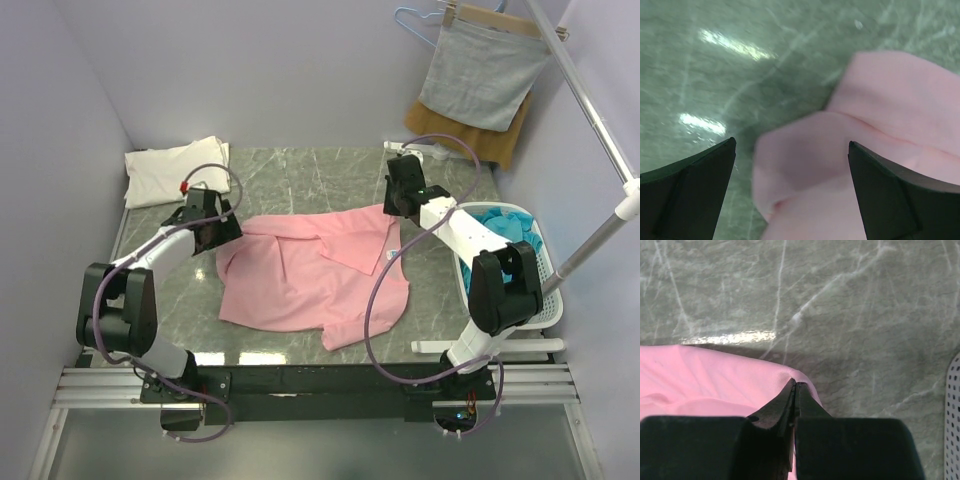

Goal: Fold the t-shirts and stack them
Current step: Flatten out the tshirt

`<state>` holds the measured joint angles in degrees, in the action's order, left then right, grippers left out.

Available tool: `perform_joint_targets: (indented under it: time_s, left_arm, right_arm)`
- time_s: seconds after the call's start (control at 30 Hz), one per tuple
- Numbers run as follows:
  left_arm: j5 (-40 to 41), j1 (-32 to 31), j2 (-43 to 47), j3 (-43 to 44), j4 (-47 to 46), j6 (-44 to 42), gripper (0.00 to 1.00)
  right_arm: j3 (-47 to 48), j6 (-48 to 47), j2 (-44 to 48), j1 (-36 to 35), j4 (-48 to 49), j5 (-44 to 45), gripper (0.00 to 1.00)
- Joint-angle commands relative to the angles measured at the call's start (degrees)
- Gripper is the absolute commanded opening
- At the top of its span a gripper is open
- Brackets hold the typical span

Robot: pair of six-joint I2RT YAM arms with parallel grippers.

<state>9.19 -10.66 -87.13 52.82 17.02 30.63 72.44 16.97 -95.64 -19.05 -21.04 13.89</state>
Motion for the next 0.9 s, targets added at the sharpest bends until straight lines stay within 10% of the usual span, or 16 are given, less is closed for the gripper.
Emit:
perform_joint_targets:
  time_s: [0.0, 0.5, 0.7, 0.87]
  left_arm:
    - [-3.65, 2.92, -2.33, 1.75, -4.8, 0.31, 0.99]
    - [-19.9, 3.62, -14.91, 5.9, -11.47, -2.33, 0.97]
    - [-38.0, 3.54, -17.62, 3.08, -18.75, -0.31, 0.05]
    - [-37.24, 3.62, -12.55, 4.22, -16.67, -0.31, 0.01]
  right_arm:
    - [1.47, -0.27, 2.3, 1.73, -0.14, 2.1, 0.0]
    - [0.77, -0.89, 1.94, 2.7, 0.38, -1.32, 0.0]
    - [1.12, -0.71, 1.42, 3.05, 0.38, -2.46, 0.0]
    - [0.77, -0.97, 2.29, 3.31, 0.38, -2.03, 0.0]
